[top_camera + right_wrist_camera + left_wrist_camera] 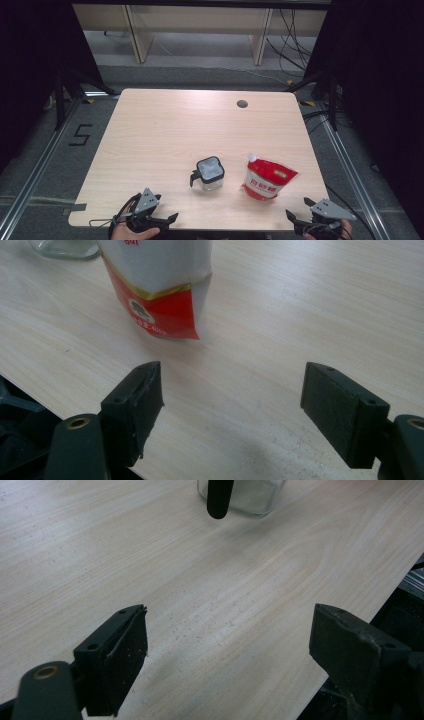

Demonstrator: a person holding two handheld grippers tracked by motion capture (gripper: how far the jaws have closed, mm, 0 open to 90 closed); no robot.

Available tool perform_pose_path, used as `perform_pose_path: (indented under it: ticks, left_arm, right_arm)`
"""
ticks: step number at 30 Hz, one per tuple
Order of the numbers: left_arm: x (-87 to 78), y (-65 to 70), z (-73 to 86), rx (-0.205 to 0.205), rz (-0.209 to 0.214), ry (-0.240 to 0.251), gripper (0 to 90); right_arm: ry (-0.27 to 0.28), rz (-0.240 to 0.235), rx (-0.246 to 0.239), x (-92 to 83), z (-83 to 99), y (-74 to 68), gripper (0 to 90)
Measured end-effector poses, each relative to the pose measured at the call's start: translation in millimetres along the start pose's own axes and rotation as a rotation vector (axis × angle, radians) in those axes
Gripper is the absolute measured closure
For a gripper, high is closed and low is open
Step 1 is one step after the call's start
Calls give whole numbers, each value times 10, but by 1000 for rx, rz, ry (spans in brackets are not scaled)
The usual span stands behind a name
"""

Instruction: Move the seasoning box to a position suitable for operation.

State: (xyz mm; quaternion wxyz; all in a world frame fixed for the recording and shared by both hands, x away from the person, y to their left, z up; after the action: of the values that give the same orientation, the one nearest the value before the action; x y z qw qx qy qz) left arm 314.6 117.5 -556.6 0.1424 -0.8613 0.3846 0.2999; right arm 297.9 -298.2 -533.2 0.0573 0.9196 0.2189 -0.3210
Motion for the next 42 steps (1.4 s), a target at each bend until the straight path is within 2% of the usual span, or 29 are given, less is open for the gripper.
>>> perform_pose_path:
  ticks: [3, 4, 5, 6, 8, 10, 11, 13, 14, 15, 16, 17, 18, 19, 20, 21, 22, 23, 25, 26, 27, 30, 33, 34, 37, 38, 39, 40, 42]
  left_arm:
    - [10, -12, -9, 6, -7, 7, 154]
    - [4, -1, -12, -4, -2, 6, 160]
    - [18, 28, -35, -47, -2, 32, 160]
    - [5, 12, -26, -24, -2, 17, 165]
    - [18, 5, -63, -2, 7, 30, 169]
    - [33, 0, -106, -2, 5, 40, 174]
    - [64, 35, -145, -46, 9, 70, 175]
    - [84, 34, -156, -7, 6, 54, 196]
    - [107, 57, -181, -15, 10, 75, 206]
    - [126, 64, -193, -6, 14, 70, 206]
    - [142, 58, -218, 10, 15, 78, 212]
    - [150, 44, -242, 22, 15, 77, 212]
    - [166, 51, -276, 7, 20, 93, 222]
    - [191, 39, -329, 24, 26, 123, 242]
    - [199, 42, -350, 4, 32, 117, 265]
    - [223, 33, -392, 4, 39, 135, 292]
    - [237, -6, -432, 44, 42, 137, 309]
    - [254, -7, -459, 38, 48, 150, 368]
    - [295, -24, -497, 14, 51, 161, 379]
    - [320, -52, -525, 41, 54, 164, 414]
    - [342, -55, -540, 45, 57, 163, 414]
    - [416, -53, -589, 95, 50, 158, 458]
    - [456, -50, -608, 91, 50, 152, 468]
    - [477, -58, -622, 87, 49, 150, 468]
    - [510, -77, -651, 93, 55, 160, 494]
    - [515, -98, -653, 93, 47, 146, 507]
    - [534, -101, -672, 99, 57, 165, 532]
    - [540, -112, -670, 90, 54, 149, 532]
    - [575, -98, -696, 74, 64, 159, 570]
  right_arm:
    - [-15, -8, 11, -1, 20, -11, 255]
    - [-10, -16, 10, -2, 11, -18, 257]
    - [-10, -16, 10, -2, 11, -18, 257]
    - [-11, -16, 15, -8, 10, -27, 264]
    - [-14, -12, -8, -13, 5, -28, 275]
    - [-8, -16, 0, -7, 1, -41, 275]
    - [-6, -22, -11, 0, -1, -37, 275]
    - [-9, -16, -5, 5, 6, -33, 275]
    - [-24, -3, 28, -10, 24, -51, 275]
    - [-24, -3, 28, -10, 24, -51, 275]
    - [-6, -14, -10, 16, 7, -22, 275]
    - [-6, -14, -10, 16, 7, -22, 275]
    - [-9, -26, -7, 12, 7, -30, 275]
    - [-13, -30, -7, 16, 10, -33, 275]
    - [-10, -27, -9, 17, 9, -34, 275]
    - [2, -14, -24, 22, 0, -22, 275]
    - [-16, -33, -7, 19, 13, -46, 275]
    - [8, -14, -22, 22, -8, -26, 275]
    - [11, -13, -33, 22, -13, -16, 275]
    - [-7, -30, -13, 21, 6, -28, 275]
    - [-7, -30, -13, 21, 6, -28, 275]
    - [-7, -32, -6, 21, 9, -31, 275]
    - [-12, -33, -9, 23, 13, -39, 275]
    - [-11, -17, -7, 19, 15, -37, 275]
    - [-12, -36, -16, 28, 12, -52, 275]
    - [-10, -36, -16, 29, 11, -50, 275]
    - [-12, -27, -22, 24, 14, -36, 275]
    - [-12, -27, -22, 24, 14, -36, 275]
    - [0, -17, -38, 26, 3, -19, 275]
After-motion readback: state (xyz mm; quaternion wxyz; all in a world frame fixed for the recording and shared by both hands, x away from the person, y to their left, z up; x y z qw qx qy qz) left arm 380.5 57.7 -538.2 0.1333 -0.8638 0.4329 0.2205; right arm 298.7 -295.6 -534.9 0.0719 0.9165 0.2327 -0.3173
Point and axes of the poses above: each handheld gripper's, and its own axes: x roughly forward along the jaws, z roughly out of its underside, y roughly to its right, the point moved 8 cm from there along x, roughly forward along the jaws, and after that the axes turned 5 degrees about x, right-handed, at the moved point
